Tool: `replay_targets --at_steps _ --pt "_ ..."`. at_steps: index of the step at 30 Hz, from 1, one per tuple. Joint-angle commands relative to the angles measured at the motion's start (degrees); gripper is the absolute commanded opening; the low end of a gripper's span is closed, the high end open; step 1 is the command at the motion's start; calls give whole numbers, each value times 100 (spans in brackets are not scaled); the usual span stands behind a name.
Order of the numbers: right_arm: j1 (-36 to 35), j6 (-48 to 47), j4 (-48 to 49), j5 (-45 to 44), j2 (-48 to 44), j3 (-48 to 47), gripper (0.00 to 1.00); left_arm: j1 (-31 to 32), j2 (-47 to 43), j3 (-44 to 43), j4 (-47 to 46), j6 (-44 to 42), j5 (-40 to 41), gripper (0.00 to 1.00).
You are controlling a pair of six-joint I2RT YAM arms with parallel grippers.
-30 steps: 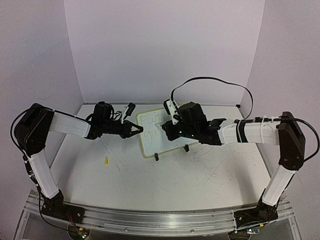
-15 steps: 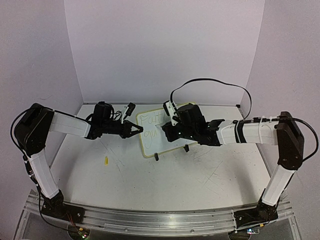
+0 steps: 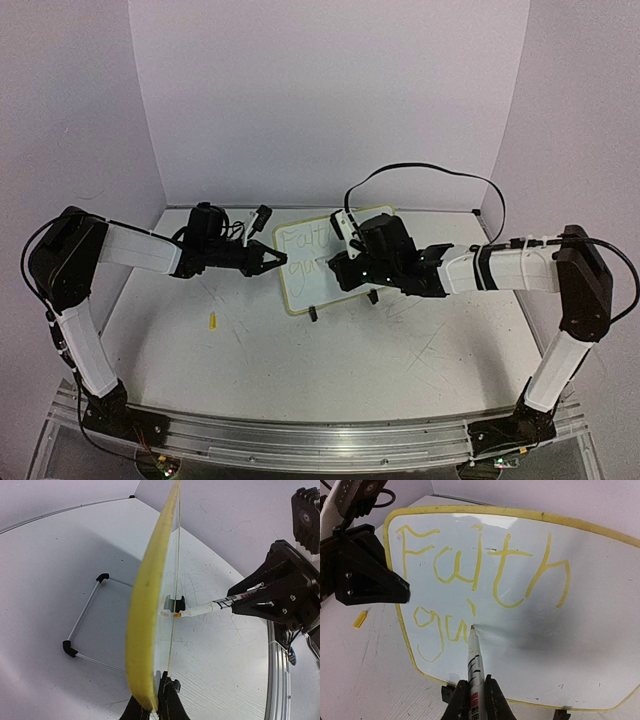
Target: Write a sentence on the whiteboard
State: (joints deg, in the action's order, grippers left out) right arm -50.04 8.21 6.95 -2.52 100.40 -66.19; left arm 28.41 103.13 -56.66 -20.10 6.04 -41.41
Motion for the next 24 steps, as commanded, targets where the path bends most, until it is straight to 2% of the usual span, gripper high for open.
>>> replay_targets --at_steps 1,9,24 --pt "-8 20 299 -47 -118 -32 0 -73 14 -71 468 -464 896 0" --pt "-5 13 218 -239 116 -267 0 -73 17 -68 489 -479 910 0" --pt "-8 141 53 -201 67 29 0 -70 45 -64 499 -498 923 0"
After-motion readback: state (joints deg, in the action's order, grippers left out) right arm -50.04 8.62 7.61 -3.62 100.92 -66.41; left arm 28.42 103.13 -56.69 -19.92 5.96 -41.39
